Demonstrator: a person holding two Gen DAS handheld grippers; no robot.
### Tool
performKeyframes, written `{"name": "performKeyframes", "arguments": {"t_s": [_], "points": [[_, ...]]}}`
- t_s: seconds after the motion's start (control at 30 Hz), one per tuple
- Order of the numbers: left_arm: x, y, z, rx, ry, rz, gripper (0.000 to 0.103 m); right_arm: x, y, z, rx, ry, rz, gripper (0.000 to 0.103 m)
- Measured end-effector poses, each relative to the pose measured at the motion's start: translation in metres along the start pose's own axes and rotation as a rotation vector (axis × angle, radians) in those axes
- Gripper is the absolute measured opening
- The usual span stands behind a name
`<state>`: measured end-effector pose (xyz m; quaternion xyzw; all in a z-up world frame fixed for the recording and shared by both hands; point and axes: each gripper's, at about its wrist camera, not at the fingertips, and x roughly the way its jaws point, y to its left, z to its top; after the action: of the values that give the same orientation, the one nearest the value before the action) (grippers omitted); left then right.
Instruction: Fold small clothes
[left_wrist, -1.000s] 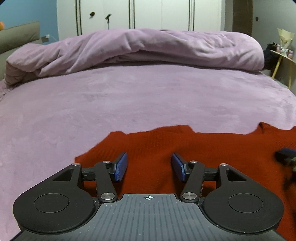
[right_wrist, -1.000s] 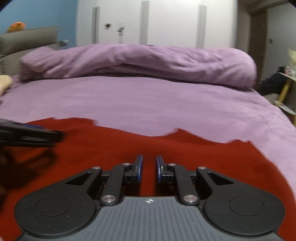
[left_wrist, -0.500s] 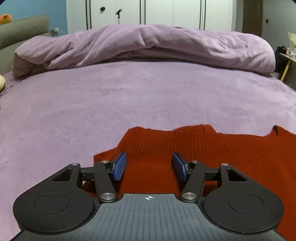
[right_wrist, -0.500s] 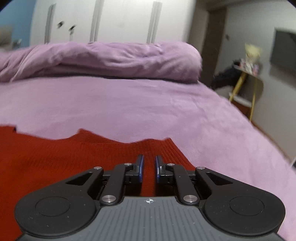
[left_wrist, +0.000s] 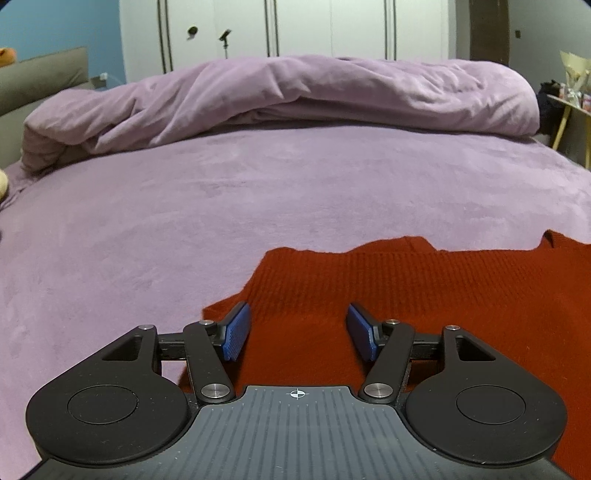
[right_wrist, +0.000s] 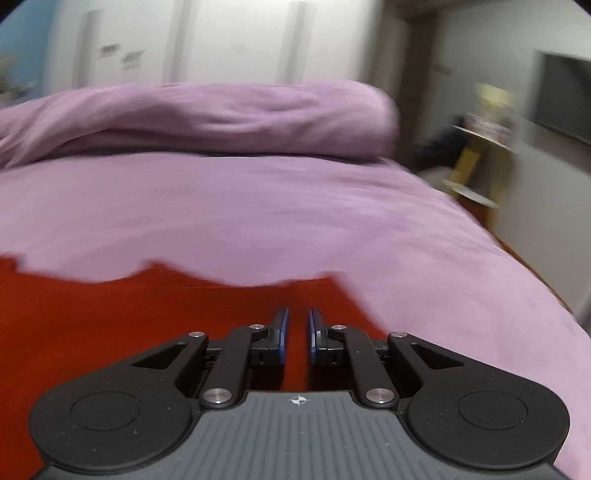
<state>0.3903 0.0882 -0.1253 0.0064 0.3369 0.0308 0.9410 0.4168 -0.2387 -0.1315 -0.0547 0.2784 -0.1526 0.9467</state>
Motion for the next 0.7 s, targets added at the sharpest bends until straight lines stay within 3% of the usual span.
{"name": "performKeyframes", "arguments": {"t_s": [0.07,0.1,0.27,0.37,0.47,0.53,0.57,0.63,0.7], "points": [[-0.01,0.007,-0.002,-0.027,0.009,-0.002,0.064,-0.004,-0.006,0.001,0.015,0.019,-0.058,0.009],[-0.018,0.01,-0.005,-0.039,0.012,-0.007,0.063,-0.013,-0.007,0.002,0.018,0.026,-0.034,0.01],[-0.072,0.025,-0.043,-0.109,0.017,-0.073,0.062,-0.089,0.013,-0.03,-0.011,-0.01,0.342,0.013],[-0.096,0.039,-0.064,-0.133,0.033,-0.089,0.066,-0.114,0.032,-0.063,-0.088,-0.005,0.419,0.013],[-0.116,0.058,-0.075,-0.169,0.044,-0.055,0.068,-0.119,0.021,-0.077,-0.046,-0.027,0.312,0.011],[-0.124,0.072,-0.081,-0.208,0.08,-0.054,0.067,-0.115,0.005,-0.073,0.002,-0.013,0.137,0.006],[-0.126,0.08,-0.084,-0.236,0.102,-0.09,0.067,-0.114,-0.002,-0.071,0.013,-0.006,0.073,0.0],[-0.127,0.094,-0.09,-0.315,0.154,-0.229,0.067,-0.116,-0.003,-0.067,-0.015,0.012,0.049,0.0],[-0.127,0.104,-0.097,-0.413,0.184,-0.365,0.069,-0.126,0.015,-0.067,-0.126,0.007,-0.047,0.003]]}}
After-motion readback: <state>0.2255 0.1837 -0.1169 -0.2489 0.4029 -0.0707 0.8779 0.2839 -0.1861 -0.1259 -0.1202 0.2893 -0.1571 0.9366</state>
